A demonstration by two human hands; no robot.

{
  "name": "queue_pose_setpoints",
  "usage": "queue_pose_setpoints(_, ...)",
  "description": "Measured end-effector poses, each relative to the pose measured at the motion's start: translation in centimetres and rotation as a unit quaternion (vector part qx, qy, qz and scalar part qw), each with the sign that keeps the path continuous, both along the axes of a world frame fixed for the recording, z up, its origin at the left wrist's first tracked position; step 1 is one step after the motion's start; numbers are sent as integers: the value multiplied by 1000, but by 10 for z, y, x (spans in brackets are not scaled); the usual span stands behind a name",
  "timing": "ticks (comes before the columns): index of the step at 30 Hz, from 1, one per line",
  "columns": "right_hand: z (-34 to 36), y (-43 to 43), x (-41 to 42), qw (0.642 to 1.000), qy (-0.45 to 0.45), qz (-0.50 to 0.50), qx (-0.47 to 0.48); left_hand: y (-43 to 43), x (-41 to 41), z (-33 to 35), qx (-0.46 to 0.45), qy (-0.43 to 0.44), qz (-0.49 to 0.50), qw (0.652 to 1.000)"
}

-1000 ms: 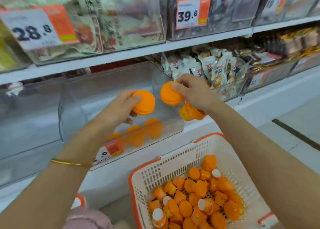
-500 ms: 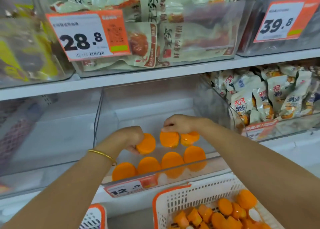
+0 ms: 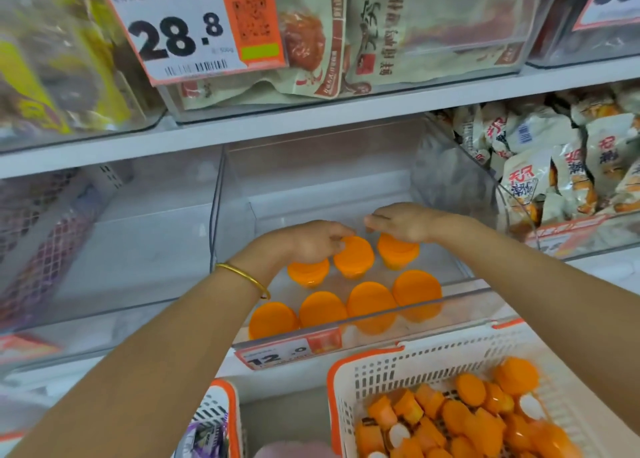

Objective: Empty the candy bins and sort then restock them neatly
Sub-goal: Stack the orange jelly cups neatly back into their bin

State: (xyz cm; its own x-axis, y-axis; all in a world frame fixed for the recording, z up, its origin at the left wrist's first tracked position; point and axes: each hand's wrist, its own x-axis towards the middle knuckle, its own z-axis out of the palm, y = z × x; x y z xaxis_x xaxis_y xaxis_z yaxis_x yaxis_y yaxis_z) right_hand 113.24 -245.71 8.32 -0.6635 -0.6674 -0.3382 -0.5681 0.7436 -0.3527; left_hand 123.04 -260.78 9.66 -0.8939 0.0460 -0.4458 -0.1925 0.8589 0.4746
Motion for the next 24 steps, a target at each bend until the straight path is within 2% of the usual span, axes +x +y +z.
queue_pose_setpoints(3,4,-3,14,994,-84,-36,-67,-5,5,8,1,-7,15,1000)
queue_pose_setpoints(6,8,-10,28,975,-174,-66,-123,-15,14,15,-7,-51,23,998)
queue_pose_setpoints(11,11,-21,40,961,-222,-74,-145,-30,19,7,-48,-65,20,997)
queue_pose_setpoints(18,15,-13,49,971,-187,-81,-125,-19,30,3,-76,-46,13,996)
queue_pose_setpoints(20,20,-7,54,982,-130,-59,-122,-15,41,2,-86,-37,18,995)
queue_pose_setpoints(24,49,24,81,969,-48,-58,-236,9,67,13,-77,76,57,993)
